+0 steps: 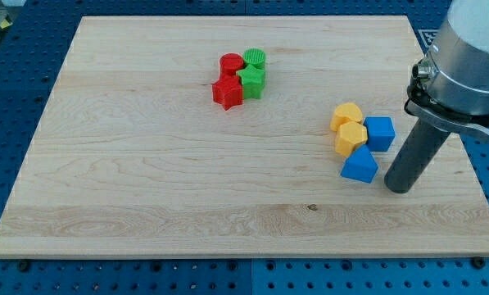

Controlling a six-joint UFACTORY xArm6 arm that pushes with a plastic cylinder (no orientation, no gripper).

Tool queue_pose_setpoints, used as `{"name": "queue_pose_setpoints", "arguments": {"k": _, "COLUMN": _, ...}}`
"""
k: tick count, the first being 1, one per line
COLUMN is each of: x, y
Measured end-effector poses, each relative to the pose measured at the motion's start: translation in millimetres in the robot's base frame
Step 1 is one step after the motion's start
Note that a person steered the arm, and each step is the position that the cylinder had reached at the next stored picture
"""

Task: Push the blue triangle into the blue cube

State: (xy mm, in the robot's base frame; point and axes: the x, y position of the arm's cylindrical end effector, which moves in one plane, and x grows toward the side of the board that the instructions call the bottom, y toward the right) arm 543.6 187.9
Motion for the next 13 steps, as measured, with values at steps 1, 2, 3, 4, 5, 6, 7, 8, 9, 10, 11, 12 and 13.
{"name": "queue_pose_setpoints", "arguments": {"k": 1, "x": 20.4, "y": 0.0}}
{"name": "queue_pose_setpoints", "arguments": {"k": 2, "x": 44.5, "y": -3.6}}
{"name": "queue_pose_setpoints", "arguments": {"k": 3, "x": 46.6, "y": -49.6}}
{"name": "queue_pose_setpoints", "arguments": {"k": 4, "x": 27.1, "y": -84.6}}
{"name": "queue_pose_setpoints", "arguments": {"k": 5, "x": -3.7, "y": -85.9}}
{"name": "queue_pose_setpoints", "arguments": {"k": 6, "x": -9.8, "y": -83.0}}
{"name": "queue_pose_setpoints", "arguments": {"k": 7, "x": -9.8, "y": -59.5}}
{"name": "queue_pose_setpoints", "arguments": {"k": 8, "x": -9.8, "y": -36.0}}
{"name": "queue_pose_setpoints", "arguments": {"k": 9, "x": -9.5, "y": -36.0}}
{"name": "queue_pose_setpoints", "arguments": {"k": 10, "x": 5.6, "y": -24.0}}
{"name": "queue_pose_setpoints", "arguments": {"k": 11, "x": 7.2, "y": -22.2}}
{"name": "queue_pose_setpoints", "arguments": {"k": 12, "x": 7.2, "y": -22.0}}
{"name": "queue_pose_setpoints", "arguments": {"k": 13, "x": 7.2, "y": -21.2}}
